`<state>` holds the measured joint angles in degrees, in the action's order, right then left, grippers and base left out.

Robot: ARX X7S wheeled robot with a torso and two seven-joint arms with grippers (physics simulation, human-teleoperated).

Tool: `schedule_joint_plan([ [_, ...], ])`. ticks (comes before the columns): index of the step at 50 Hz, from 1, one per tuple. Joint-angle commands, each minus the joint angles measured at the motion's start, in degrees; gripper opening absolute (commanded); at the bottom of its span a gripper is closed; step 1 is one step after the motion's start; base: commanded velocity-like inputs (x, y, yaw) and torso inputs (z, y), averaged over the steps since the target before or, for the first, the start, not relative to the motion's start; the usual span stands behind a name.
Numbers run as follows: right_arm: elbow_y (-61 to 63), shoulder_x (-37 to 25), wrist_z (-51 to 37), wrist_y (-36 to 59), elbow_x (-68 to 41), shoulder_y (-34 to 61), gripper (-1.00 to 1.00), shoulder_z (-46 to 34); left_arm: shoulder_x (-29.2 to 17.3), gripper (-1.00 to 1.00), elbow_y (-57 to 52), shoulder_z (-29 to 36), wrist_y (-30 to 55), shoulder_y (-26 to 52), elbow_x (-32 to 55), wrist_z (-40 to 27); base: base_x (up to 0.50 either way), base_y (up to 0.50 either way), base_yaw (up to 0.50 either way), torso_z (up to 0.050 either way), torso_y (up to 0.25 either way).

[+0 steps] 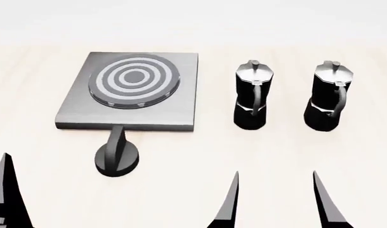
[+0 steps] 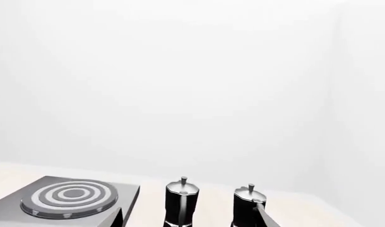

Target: Turn off the stove.

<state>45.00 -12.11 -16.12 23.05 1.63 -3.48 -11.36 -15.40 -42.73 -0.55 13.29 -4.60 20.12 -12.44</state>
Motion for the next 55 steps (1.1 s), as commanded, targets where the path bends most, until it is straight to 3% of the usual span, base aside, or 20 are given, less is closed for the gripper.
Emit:
schedule_joint_plan([
  [1,-0.2,-0.6,-0.7,-0.3,-0.5,0.0,1.0,-0.5,-0.4,1.0,0.2,0.4,-0.3,0.0,0.1,-0.6,0.33,0.0,0.0,0.0,0.0],
  [38,-0.7,-2.1,-2.3,0.8,-2.1,1.0,1.0,-1.8,-1.6,1.0,0.9,1.6,-0.2,0.3,0.5,-2.1,0.29,0.0,0.0,0.0,0.0],
  [55,-1.7,-2.6,-2.7,0.0,-2.9,1.0,1.0,-2.4,-2.1,1.0,1.6,2.5,-0.2,0.4,-0.2,-2.4,0.0,0.0,0.0,-0.008,-0.25],
])
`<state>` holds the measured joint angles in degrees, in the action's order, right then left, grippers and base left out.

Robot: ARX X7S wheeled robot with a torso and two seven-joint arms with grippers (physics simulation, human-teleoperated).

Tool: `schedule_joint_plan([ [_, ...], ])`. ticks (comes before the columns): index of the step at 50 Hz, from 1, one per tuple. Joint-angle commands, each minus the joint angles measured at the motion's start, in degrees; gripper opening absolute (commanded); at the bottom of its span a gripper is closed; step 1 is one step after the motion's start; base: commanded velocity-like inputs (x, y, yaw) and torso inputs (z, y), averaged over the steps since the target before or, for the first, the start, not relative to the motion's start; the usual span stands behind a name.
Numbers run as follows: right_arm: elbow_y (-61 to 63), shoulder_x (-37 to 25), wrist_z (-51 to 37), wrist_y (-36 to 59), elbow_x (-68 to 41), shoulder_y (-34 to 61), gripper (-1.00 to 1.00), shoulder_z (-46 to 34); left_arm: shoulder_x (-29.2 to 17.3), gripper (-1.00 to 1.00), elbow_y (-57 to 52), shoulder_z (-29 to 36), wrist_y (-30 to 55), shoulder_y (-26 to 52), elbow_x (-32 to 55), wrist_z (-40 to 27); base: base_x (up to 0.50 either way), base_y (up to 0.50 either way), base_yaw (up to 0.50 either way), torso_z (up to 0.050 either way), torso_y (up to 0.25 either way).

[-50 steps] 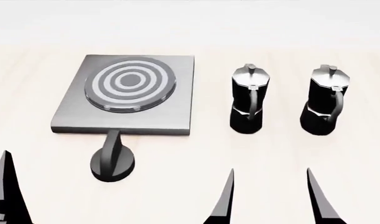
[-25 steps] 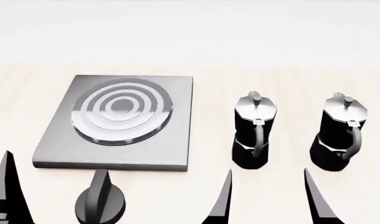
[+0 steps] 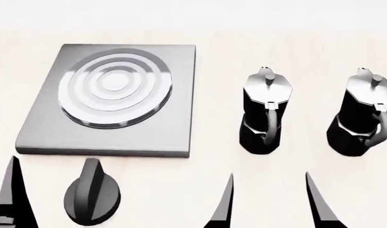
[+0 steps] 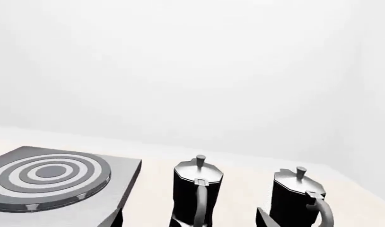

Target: Turn off the stove.

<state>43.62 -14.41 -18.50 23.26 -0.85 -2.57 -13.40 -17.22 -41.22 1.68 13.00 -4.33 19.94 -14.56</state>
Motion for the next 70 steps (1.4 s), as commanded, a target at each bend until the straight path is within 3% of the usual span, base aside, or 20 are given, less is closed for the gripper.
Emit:
schedule_joint_plan([
  [1,-0.3,-0.4,-0.4,-0.1,-0.4,0.1,1.0,-0.4,-0.3,1.0,0.1,0.3,0.2,0.1,0.1,-0.3,0.0,0.0,0.0,-0.007,-0.25],
  [19,-0.6,-0.9,-1.0,-0.5,-1.0,0.2,1.0,-0.7,-0.7,1.0,0.0,0.6,0.0,-0.2,0.6,-0.6,0.0,0.0,0.0,-0.005,-0.225],
  [44,-1.6,-1.5,-1.7,-1.3,-2.0,0.2,1.0,-1.0,-1.4,1.0,-3.5,3.2,3.4,-0.8,2.5,-1.5,0.0,0.0,0.0,0.0,-0.001],
  [54,-1.8,-1.8,-1.9,-1.5,-2.4,0.3,1.0,-1.2,0.1,1.0,-6.9,5.8,10.2,4.1,5.3,-5.0,0.0,0.0,0.0,0.0,0.0],
  [70,-2.2,-2.2,-2.3,-1.9,-2.9,0.4,1.0,-1.3,2.7,1.0,-7.0,10.7,11.2,7.4,2.8,-8.3,0.0,0.0,0.0,0.0,0.0],
])
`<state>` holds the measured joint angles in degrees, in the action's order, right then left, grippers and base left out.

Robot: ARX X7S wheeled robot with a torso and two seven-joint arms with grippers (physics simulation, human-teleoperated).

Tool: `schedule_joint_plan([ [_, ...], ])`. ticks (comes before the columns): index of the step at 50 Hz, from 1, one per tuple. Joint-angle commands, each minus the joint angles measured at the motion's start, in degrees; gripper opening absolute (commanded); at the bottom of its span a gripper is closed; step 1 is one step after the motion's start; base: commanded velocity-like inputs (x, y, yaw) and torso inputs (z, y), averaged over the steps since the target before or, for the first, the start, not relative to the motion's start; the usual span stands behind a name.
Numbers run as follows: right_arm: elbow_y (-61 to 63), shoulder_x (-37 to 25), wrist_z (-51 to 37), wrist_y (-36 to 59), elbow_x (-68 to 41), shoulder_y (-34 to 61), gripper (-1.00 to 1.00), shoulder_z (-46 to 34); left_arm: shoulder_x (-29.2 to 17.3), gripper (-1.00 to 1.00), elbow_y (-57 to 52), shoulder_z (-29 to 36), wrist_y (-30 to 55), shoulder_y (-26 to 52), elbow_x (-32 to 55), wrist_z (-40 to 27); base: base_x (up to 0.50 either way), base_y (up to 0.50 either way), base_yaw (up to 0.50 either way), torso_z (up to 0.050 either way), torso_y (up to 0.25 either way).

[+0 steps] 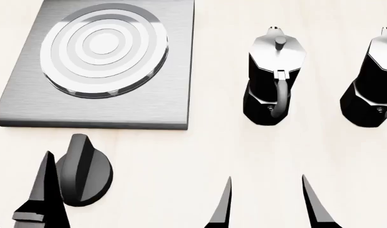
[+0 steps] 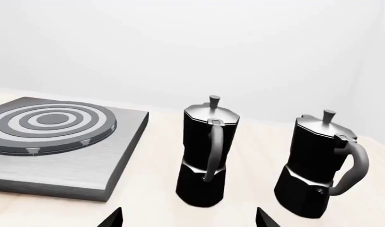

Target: Turn off the stove.

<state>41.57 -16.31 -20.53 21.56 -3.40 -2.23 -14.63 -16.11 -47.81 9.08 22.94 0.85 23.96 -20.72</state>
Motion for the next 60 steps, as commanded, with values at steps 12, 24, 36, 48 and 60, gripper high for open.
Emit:
schedule_joint_plan([
  [12,0.1,-0.5,-0.5,0.2,-1.0,0.3,1.0,-0.1,3.0,1.0,3.7,6.3,-0.5,4.3,-3.9,-3.1,0.0,0.0,0.0,0.0,0.0],
  [24,-0.3,-0.8,-0.7,-0.1,-1.4,0.3,1.0,-0.1,4.2,1.0,8.1,8.7,-2.9,5.5,-5.3,-3.9,0.0,0.0,0.0,0.0,0.0],
  [36,-0.5,-1.1,-0.9,-0.5,-1.6,0.3,1.0,-0.4,4.8,1.0,14.9,11.2,-8.2,6.3,-9.9,-4.3,0.0,0.0,0.0,0.0,0.0],
  [48,-0.7,-1.3,-1.1,-0.7,-1.8,0.3,1.0,-0.6,5.7,1.0,21.4,12.3,-11.9,7.7,-13.1,-5.3,0.0,0.0,0.0,0.0,0.0],
  [60,-0.7,-1.6,-1.2,-0.8,-2.0,0.3,1.0,-0.9,6.2,1.0,26.5,12.8,-14.8,9.2,-15.1,-6.4,0.0,0.0,0.0,0.0,0.0],
])
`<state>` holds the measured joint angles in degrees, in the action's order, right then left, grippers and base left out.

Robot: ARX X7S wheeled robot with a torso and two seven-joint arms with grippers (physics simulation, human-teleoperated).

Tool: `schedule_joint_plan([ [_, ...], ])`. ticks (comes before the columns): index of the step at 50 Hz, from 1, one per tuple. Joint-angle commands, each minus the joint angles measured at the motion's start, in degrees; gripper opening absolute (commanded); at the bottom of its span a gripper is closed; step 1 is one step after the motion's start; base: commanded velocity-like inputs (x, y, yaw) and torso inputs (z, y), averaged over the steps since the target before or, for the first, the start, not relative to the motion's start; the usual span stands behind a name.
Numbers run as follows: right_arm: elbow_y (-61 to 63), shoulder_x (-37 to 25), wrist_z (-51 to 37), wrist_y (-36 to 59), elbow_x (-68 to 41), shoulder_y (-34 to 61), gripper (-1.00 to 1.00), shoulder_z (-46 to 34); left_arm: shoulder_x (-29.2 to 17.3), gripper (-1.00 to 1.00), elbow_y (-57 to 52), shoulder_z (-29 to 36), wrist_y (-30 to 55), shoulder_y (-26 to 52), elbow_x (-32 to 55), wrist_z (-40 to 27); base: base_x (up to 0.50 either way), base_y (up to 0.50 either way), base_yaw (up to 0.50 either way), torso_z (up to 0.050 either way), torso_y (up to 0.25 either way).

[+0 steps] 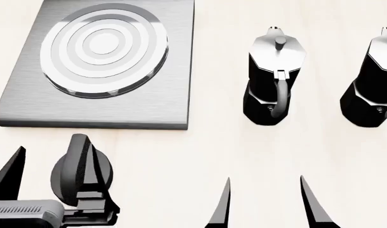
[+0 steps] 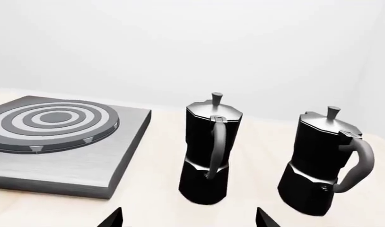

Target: Turn off the stove.

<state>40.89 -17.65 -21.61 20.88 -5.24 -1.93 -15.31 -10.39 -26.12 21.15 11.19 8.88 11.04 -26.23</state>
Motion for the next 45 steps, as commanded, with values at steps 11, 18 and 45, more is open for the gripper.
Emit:
schedule_joint_plan([
  [11,0.0,-0.4,-0.3,-0.2,-0.5,0.0,1.0,-0.2,0.7,1.0,10.0,1.3,-5.9,2.5,-3.9,-1.6,0.0,0.0,0.0,0.0,0.0],
  [18,-0.2,-0.5,-0.3,-0.2,-0.8,0.2,1.0,-0.3,0.8,1.0,12.5,1.5,-7.0,3.1,-4.5,-2.1,0.0,0.0,0.0,0.0,0.0],
  [45,-0.3,-0.9,-0.8,-0.3,-1.3,0.3,1.0,-0.6,0.1,1.0,16.7,1.3,-9.3,3.6,-4.8,-3.9,0.0,0.0,0.0,0.0,0.0],
])
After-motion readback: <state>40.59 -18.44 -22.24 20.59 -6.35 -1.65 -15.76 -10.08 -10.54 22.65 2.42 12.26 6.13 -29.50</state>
